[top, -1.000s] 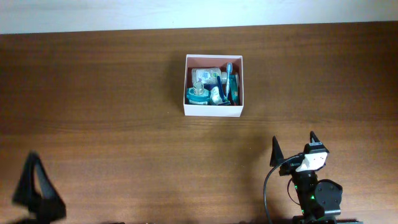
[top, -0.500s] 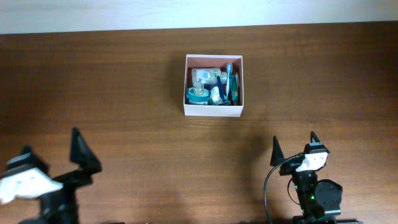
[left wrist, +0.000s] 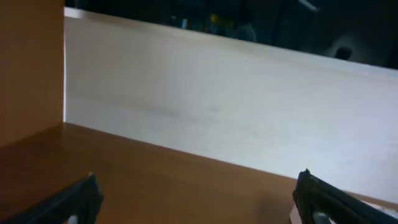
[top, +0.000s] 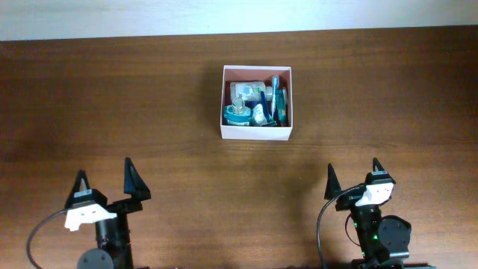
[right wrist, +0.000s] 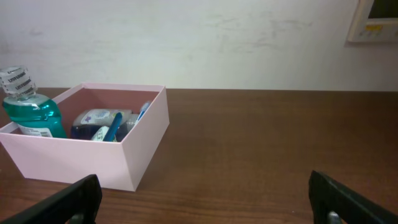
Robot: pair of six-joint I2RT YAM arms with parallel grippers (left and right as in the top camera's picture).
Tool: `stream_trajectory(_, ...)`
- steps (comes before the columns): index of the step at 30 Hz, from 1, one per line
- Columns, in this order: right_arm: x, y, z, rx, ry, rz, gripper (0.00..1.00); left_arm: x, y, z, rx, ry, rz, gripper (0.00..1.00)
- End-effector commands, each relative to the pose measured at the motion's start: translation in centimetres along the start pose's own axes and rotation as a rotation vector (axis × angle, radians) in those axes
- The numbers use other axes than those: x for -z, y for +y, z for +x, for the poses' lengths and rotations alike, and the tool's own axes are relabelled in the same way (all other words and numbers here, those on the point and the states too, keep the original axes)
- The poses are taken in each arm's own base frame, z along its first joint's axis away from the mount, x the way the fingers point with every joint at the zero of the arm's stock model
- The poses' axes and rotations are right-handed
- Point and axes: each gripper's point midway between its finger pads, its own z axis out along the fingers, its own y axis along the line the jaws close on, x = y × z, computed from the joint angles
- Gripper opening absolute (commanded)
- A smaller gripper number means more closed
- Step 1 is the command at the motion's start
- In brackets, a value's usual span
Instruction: Pack container
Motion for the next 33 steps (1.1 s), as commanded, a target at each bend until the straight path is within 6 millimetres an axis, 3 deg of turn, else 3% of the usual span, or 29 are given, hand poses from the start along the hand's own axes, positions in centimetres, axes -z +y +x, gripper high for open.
stream_trajectory(1,0.0,0.0,0.1,-0.004,0.000,0.003,0.98,0.0,-0.6,1.0,0.002,-0.018,0.045,0.99)
stream_trajectory(6,0.0,0.0,0.1,-0.004,0.000,0.003,0.99,0.0,-1.4,2.3,0.007,0.023,0.077,0.99)
stream_trajectory(27,0.0,0.0,0.1,-0.004,0.000,0.003,0.99,0.3,0.3,10.2,-0.019,0.239,0.019,0.99)
stream_trajectory(33,0.0,0.0,0.1,-0.004,0.000,0.003,0.99,0.3,0.3,10.3,-0.307,0.239,0.057,0.99)
